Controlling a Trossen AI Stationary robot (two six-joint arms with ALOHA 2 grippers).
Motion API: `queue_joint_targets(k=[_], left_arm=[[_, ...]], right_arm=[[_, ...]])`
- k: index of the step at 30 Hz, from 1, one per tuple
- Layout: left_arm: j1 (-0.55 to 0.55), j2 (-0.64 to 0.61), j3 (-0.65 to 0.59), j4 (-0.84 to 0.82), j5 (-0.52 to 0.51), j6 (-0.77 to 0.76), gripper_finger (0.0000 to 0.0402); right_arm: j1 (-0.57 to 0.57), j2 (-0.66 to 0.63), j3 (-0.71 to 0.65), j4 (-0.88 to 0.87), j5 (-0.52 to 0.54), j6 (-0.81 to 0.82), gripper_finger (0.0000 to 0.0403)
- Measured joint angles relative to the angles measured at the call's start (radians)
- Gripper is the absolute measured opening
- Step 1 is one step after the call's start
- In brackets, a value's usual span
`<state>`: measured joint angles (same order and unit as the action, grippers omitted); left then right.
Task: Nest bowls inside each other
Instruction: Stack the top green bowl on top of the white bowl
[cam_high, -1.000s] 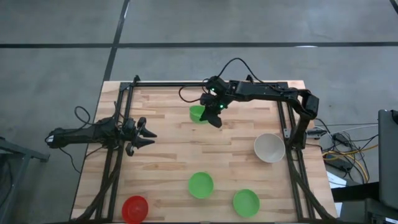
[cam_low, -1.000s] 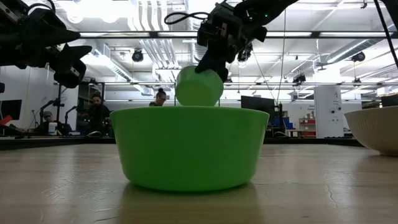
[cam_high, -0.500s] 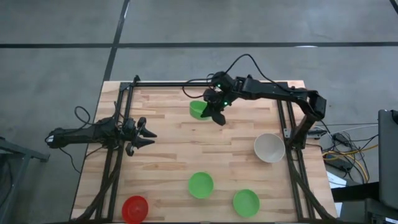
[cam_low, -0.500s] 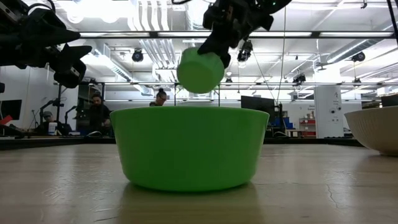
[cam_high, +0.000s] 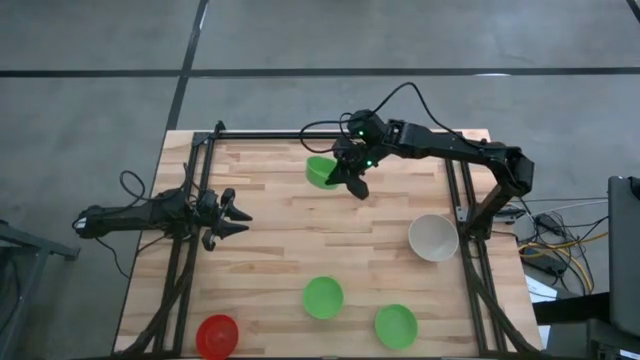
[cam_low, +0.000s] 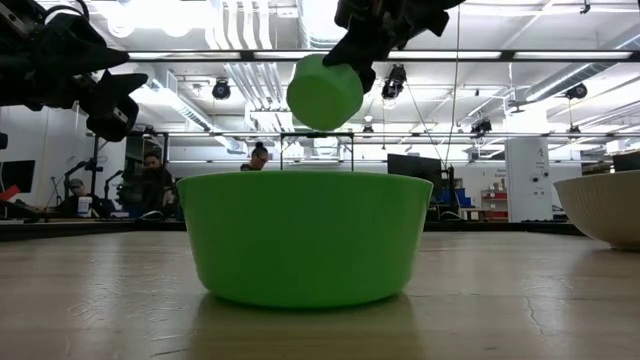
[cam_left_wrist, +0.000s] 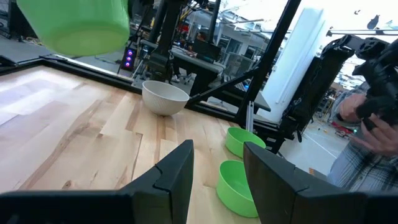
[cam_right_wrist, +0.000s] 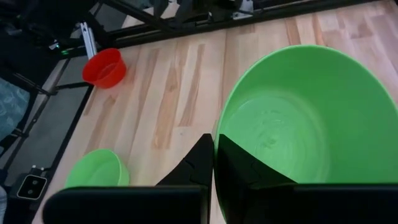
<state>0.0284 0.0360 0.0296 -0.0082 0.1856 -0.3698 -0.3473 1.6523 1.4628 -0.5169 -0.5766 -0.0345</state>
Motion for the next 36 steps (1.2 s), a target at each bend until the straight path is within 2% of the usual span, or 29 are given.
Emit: queue_joint_targets(k=[36], left_arm=[[0.000, 0.000, 0.000, 0.000, 0.000, 0.000, 0.0145]], right_arm=[[0.000, -0.167, -0.008, -0.056, -0.007, -0.047, 0.0008]])
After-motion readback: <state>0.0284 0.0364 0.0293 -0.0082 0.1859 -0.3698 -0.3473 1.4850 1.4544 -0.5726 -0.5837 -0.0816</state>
